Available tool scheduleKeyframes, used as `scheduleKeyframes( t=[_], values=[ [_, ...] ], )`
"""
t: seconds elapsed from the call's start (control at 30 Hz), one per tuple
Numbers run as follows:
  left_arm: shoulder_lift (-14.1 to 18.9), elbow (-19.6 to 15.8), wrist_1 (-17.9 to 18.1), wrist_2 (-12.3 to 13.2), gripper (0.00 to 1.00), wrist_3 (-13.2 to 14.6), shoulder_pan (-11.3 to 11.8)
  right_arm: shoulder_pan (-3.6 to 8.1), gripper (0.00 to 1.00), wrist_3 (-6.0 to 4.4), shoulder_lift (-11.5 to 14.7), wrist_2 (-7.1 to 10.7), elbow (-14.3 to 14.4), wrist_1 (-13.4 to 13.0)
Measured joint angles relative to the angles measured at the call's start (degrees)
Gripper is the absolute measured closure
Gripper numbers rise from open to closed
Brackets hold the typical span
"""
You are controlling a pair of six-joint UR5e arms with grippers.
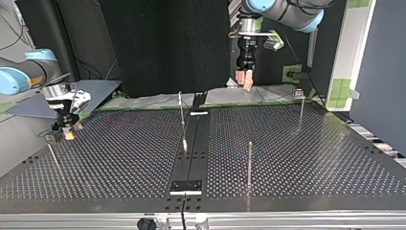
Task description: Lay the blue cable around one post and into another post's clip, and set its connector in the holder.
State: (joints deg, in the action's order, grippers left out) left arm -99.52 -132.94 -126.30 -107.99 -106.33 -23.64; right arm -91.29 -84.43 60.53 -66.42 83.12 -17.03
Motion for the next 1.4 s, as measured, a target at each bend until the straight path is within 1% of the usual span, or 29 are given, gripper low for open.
scheduleKeyframes(
  t=[0.27, 0.57, 0.7, 0.87, 0.97, 1.03, 1.17, 1.2, 1.3, 1.4],
  values=[
    [0.00, -0.01, -0.01, 0.01, 0.00, -0.06, 0.14, -0.46, 0.00, 0.35, 1.56, -0.53, 0.87, 0.37],
    [-0.01, 0.00, -0.01, 0.01, 0.00, -0.26, 0.61, -0.83, 0.00, 1.44, 1.95, -0.80, 2.71, 0.07],
    [-0.01, 0.00, -0.01, 0.05, 0.00, -0.29, 0.73, -0.97, 0.00, 1.74, 2.95, -1.22, 3.77, -0.20],
    [-0.01, 0.01, -0.01, 0.12, 0.00, -0.49, 0.77, -1.37, 0.00, 1.67, 4.72, -1.45, 5.55, -1.35],
    [-0.02, 0.02, -0.01, 0.16, 0.00, -0.62, 0.77, -2.06, 0.00, 1.52, 5.97, -1.40, 6.80, -2.48],
    [-0.02, 0.03, -0.01, 0.18, 0.00, -0.83, 0.77, -2.88, 0.00, 1.16, 6.94, -1.39, 7.71, -3.26],
    [-0.02, 0.00, -0.01, 0.22, 0.00, -1.20, 0.77, -4.71, 0.00, -0.19, 8.86, -1.44, 8.54, -4.40],
    [-0.02, 0.01, -0.01, 0.24, 0.00, -1.26, 0.76, -5.33, 0.00, -0.46, 9.48, -1.46, 8.62, -4.61],
    [-0.01, 0.02, -0.01, 0.26, 0.00, -1.46, 0.76, -6.85, 0.00, -0.46, 10.69, -1.59, 8.73, -4.74],
    [-0.01, 0.01, -0.01, 0.28, 0.00, -1.59, 0.77, -8.13, 0.00, 0.05, 11.10, -2.05, 8.78, -4.58]
  ],
)
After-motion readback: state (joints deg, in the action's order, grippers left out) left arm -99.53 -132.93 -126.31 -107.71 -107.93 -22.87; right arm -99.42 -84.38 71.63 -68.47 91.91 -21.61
